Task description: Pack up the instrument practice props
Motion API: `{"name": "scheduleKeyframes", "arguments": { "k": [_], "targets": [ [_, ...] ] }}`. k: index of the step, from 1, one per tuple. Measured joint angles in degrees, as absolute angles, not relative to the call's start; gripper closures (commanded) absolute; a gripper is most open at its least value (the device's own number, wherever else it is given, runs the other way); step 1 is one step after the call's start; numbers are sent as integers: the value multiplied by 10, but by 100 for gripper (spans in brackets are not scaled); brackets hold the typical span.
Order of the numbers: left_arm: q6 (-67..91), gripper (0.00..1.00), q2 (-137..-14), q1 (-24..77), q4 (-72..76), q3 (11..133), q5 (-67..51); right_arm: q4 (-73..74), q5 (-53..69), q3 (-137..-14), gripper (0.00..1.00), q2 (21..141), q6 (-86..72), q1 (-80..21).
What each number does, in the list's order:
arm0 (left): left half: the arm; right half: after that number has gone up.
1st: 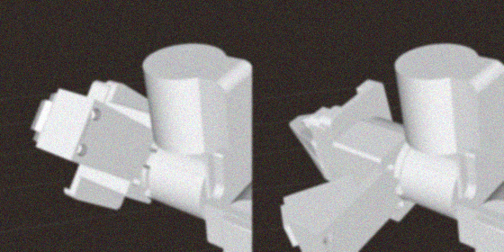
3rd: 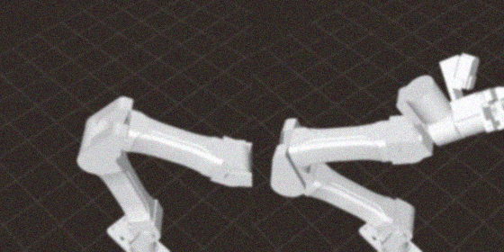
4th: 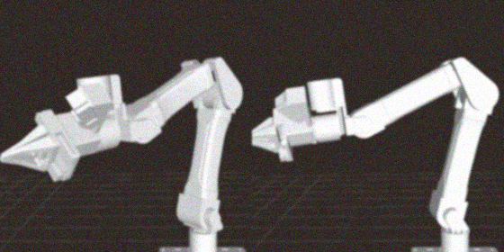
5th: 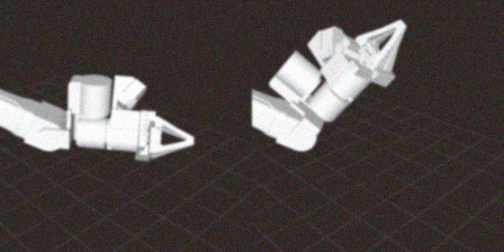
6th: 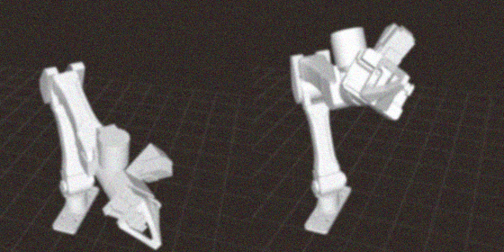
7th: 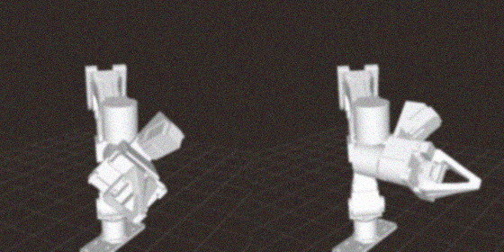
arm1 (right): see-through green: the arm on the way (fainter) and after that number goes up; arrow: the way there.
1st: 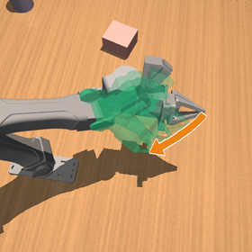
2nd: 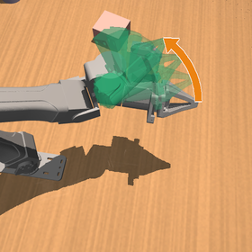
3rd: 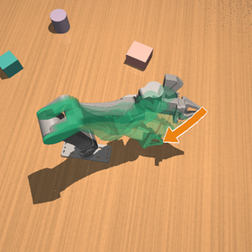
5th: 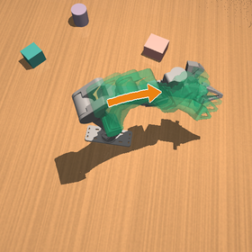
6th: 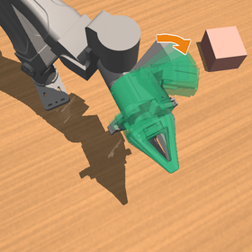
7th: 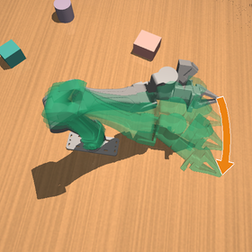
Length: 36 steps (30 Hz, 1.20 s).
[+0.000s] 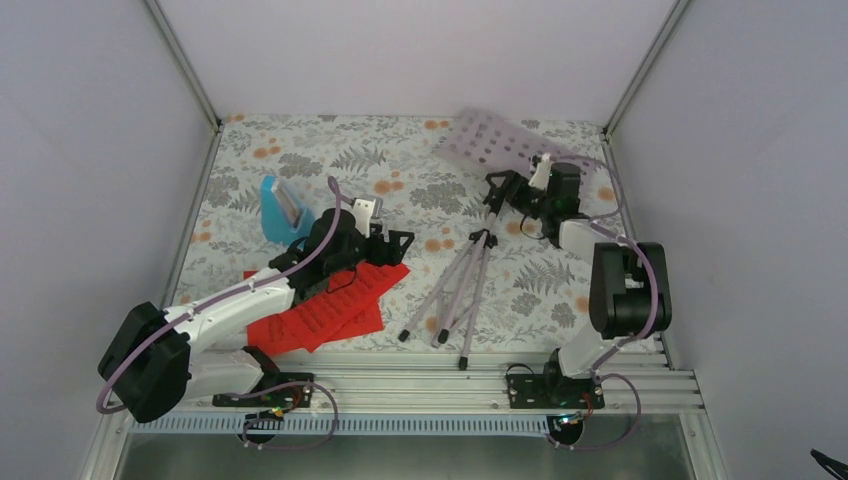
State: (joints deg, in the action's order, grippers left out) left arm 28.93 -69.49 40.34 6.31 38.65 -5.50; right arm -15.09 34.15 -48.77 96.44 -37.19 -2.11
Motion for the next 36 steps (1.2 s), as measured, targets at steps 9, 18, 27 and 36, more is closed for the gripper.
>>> {"name": "scheduleKeyframes", "arguments": {
  "k": [9,18,27,36],
  "targets": [
    [282,10,-688,403,36,374,-88,-175,330,-509,20,889,-350,-14],
    [274,25,-686,413,5,355,-141,-76,304,-472,28,760,-331,-10],
    [301,32,-696,471,-8,317,-204,-7,371,-303,43,634,-378,-12],
    [322,39,-766,500,6,310,-260,71,416,-169,46,544,-437,-56]
  ]
}}
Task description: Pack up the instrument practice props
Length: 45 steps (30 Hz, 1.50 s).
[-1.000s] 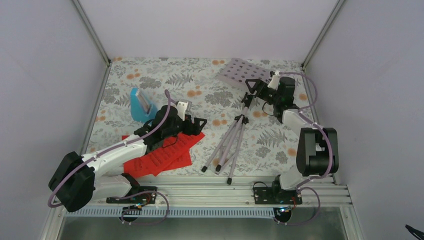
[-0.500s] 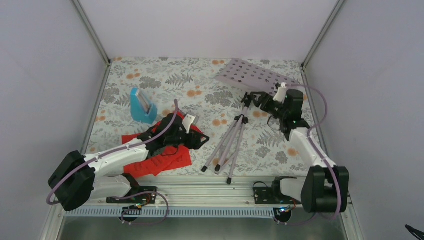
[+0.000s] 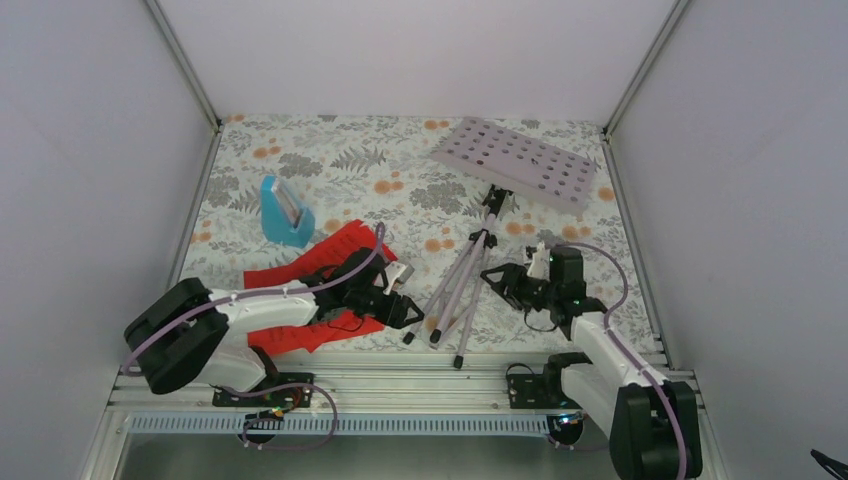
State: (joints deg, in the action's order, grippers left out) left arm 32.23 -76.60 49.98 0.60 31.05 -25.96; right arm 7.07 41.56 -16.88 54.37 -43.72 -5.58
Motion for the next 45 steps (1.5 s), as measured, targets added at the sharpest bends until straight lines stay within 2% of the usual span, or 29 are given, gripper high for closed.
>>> {"name": "scheduleKeyframes", "arguments": {
  "k": [10,17,22,29,37,45],
  "targets": [
    [321,43,-847,503,16,313,-283,90,427,-85,53,524,-473,-98],
    [321,57,-878,503,33,315,-297,58,429,-74,69,565,-489,-131],
    [326,67,-890,507,54,315,-303,24,427,-70,83,589,-504,-155],
    [344,78,-932,535,108,322,-316,-43,422,-57,89,600,-540,-174],
    [373,78,-963,569,149,334,-319,-88,394,-57,85,602,-568,-190],
    [367,63,-921,567,99,334,-265,-39,365,-81,62,568,-554,-191]
  ]
}}
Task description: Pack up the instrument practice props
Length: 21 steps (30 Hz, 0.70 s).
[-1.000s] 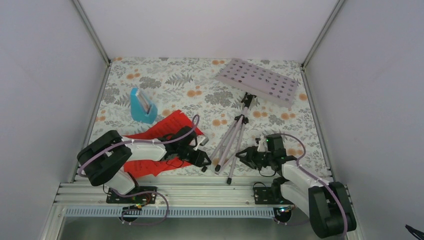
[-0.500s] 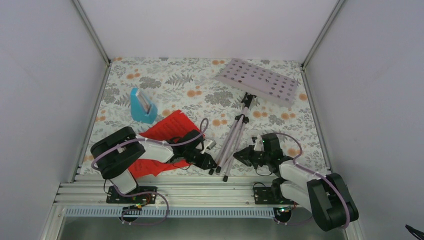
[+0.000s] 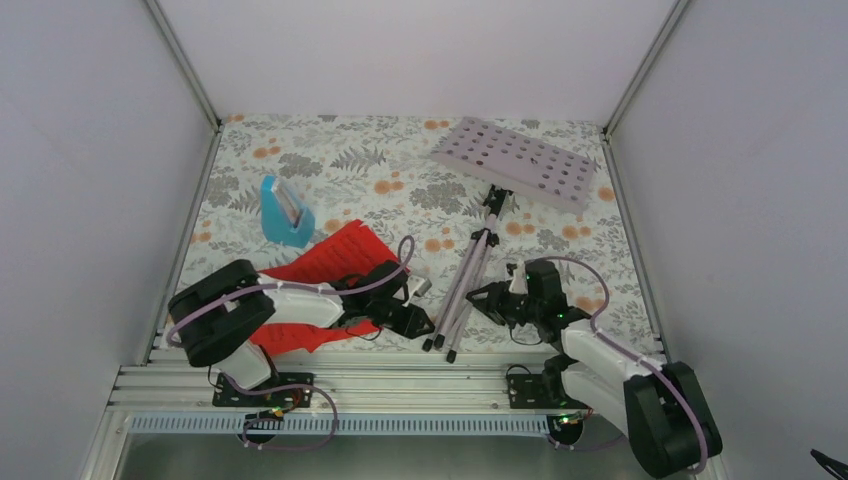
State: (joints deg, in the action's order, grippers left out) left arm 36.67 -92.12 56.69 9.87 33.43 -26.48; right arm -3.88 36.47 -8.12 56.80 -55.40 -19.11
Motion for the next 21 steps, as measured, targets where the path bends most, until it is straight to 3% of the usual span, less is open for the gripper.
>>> {"name": "scheduleKeyframes", "arguments": {
  "k": [3,9,12,17,21],
  "targets": [
    [361,55,-882,556,70,334,-237,-7,349,-100,49,529,-546,-191],
    [345,30,-823,523,38,334,-199,18,341,-107,22,475,-556,-192],
    [339,25,-800,517,35,334,-190,24,337,-109,13,473,-561,-200],
    [329,24,-785,515,29,336,-183,24,333,-112,6,499,-566,-221],
    [324,20,-781,514,24,335,-177,23,324,-123,6,532,-567,-242]
  ]
}}
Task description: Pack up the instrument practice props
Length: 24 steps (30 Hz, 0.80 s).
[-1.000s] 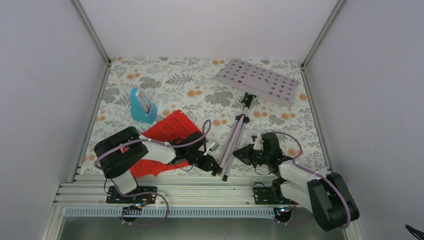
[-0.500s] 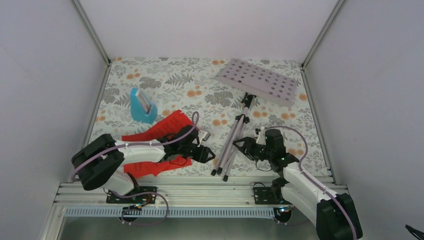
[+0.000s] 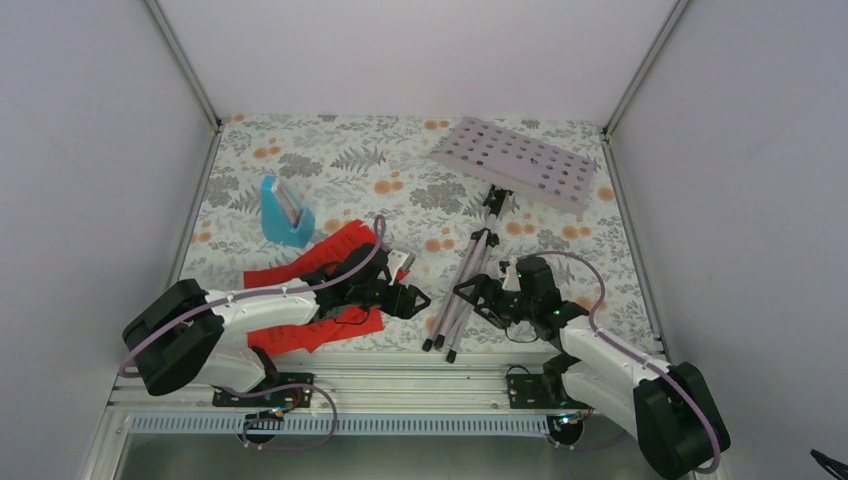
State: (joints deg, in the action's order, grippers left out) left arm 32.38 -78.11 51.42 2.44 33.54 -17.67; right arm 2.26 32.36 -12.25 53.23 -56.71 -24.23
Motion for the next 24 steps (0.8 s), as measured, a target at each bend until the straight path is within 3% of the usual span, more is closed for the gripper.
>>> {"name": "scheduleKeyframes", "arguments": {
  "k": [6,24],
  "targets": [
    [322,15,-761,507,24,335,-169,12,304,-128,9,564,-571,-263],
    [321,14,-737,494,16,327,-153,-48,280,-128,36,629,-572,-282]
  ]
}}
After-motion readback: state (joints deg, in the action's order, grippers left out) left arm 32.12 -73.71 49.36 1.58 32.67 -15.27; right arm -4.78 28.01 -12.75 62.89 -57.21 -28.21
